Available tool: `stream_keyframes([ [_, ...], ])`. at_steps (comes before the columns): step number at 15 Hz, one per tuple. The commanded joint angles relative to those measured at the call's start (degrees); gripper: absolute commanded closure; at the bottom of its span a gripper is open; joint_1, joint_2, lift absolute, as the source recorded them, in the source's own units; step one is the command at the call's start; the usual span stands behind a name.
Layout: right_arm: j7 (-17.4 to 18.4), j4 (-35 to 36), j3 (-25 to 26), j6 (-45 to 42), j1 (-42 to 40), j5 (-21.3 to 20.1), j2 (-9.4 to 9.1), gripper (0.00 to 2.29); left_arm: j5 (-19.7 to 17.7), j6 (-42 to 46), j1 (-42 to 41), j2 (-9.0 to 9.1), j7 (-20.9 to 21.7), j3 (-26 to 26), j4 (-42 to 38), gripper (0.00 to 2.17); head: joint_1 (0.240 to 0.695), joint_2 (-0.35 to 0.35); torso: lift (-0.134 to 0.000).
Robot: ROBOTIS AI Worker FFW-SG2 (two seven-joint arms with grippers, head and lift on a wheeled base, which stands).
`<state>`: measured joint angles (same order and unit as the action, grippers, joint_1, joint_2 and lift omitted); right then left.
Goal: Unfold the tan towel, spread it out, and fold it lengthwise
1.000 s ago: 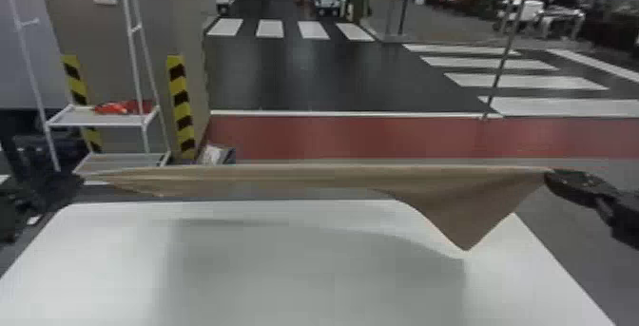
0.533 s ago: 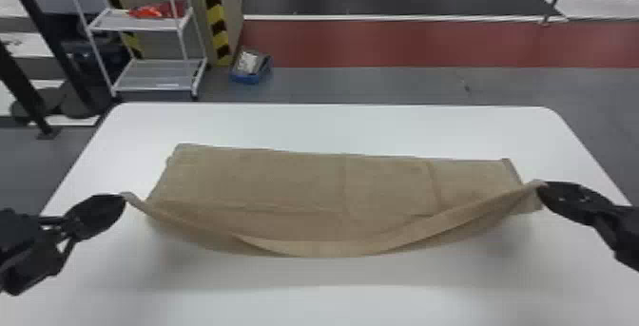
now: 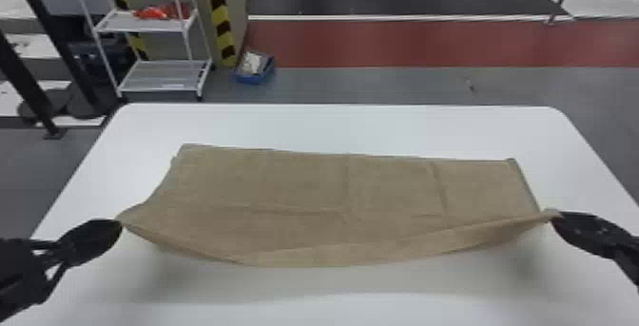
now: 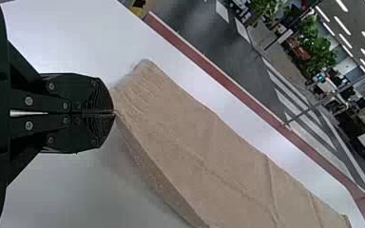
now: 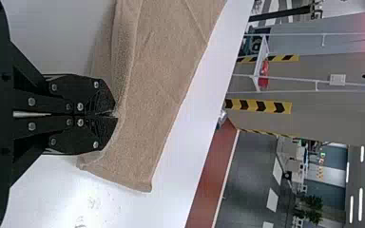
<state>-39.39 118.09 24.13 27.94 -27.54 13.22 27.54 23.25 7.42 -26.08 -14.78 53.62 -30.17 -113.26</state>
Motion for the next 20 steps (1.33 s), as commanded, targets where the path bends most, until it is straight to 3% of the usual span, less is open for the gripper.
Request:
stream_keyframes([
  [1, -0.07, -1.37, -0.40, 4.54, 4.60, -1.09, 0.14, 1.27, 2.07, -6.50, 4.81, -0.17, 2.01, 0.28, -1.26, 1.42, 0.695, 0.009, -0.123],
  [3, -0.07, -2.69, -1.02, 6.83, 7.86, -2.58, 0.23, 1.27, 4.44, -12.48, 9.65, -0.43, 4.04, 1.16, -1.26, 1.42, 0.695, 0.006, -0.123],
  [6, -0.95, -6.11, -3.04, 11.40, 13.13, -5.40, 0.23, 1.27, 9.36, -20.03, 19.23, -2.54, 5.62, 7.05, 1.99, 1.42, 0.695, 0.011, -0.123],
  [10, -2.80, -9.63, -7.34, 15.26, 18.93, -9.97, 0.06, 1.27, 16.39, -27.24, 31.35, -4.21, 7.29, 16.72, 12.80, 1.42, 0.695, -0.004, -0.123],
  [12, -4.21, -10.60, -8.66, 16.14, 21.13, -12.87, -1.09, 1.27, 18.68, -27.94, 36.45, -4.21, 7.29, 20.50, 18.60, 1.42, 0.695, -0.010, -0.123],
  [16, -4.56, -13.23, -8.84, 19.13, 25.17, -13.57, -1.00, 1.27, 20.61, -27.94, 45.33, -4.21, 6.76, 23.84, 30.55, 1.42, 0.695, -0.017, -0.123],
  [20, -4.56, -16.04, -8.84, 19.31, 27.45, -14.01, -0.91, 1.27, 21.49, -27.59, 48.93, -4.56, 5.79, 24.63, 36.18, 1.42, 0.695, -0.018, -0.123],
])
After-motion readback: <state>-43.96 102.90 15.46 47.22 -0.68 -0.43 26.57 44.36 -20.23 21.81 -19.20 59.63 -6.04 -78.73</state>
